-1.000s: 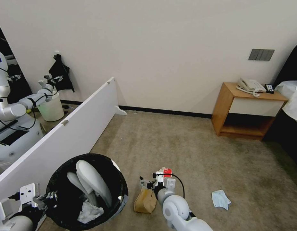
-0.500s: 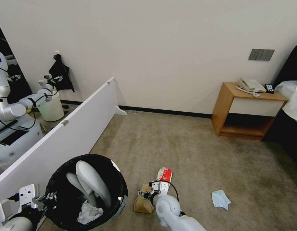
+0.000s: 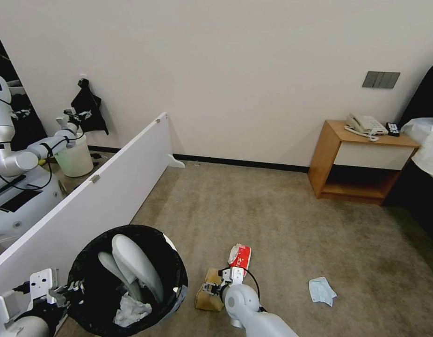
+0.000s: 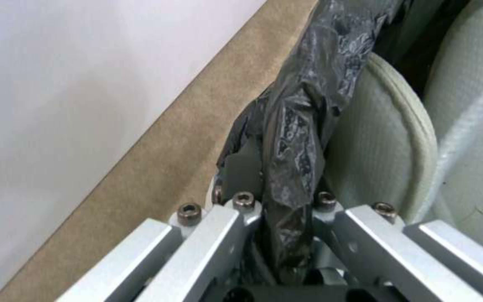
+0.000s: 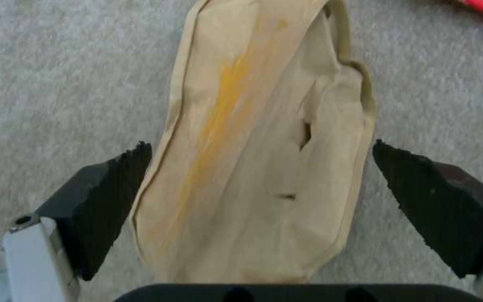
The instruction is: Pick up the trash bin, then pick up the garbage from the floor and place it into the trash bin.
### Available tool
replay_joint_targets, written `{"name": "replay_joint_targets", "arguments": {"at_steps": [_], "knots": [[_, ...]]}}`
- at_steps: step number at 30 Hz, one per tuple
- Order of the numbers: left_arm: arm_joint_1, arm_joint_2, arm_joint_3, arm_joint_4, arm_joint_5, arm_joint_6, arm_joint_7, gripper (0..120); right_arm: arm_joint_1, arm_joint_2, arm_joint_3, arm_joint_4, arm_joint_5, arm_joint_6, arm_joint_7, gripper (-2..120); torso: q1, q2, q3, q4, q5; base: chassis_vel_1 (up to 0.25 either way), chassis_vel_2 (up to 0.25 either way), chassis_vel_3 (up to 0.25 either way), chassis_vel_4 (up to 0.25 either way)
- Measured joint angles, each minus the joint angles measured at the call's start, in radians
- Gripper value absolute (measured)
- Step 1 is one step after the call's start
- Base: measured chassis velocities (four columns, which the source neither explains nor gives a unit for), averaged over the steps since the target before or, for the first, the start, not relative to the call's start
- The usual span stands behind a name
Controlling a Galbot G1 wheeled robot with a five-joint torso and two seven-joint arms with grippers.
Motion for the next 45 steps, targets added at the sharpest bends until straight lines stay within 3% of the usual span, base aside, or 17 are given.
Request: {"name": "replay_joint_targets", "arguments": {"at_steps": [40,44,45], "knots": [[-0.013,0.007,0.000,0.018,-0.005,0.000,0.005,3,0.075,0.081,0.025,-0.165,-0.003,-0.007,-0.022,100,0.000,0.000,0.000,0.0000,0.0000,0.000,0.000,0.000,0.000],[-0.012,0.006,0.000,0.018,-0.005,0.000,0.005,3,0.075,0.081,0.025,-0.168,-0.001,-0.007,-0.022,95,0.000,0.000,0.000,0.0000,0.0000,0.000,0.000,0.000,0.000],[-0.011,0.006,0.000,0.016,-0.005,0.000,0.005,3,0.075,0.080,0.026,-0.168,0.000,-0.007,-0.024,88,0.000,0.000,0.000,0.0000,0.0000,0.000,0.000,0.000,0.000]]}}
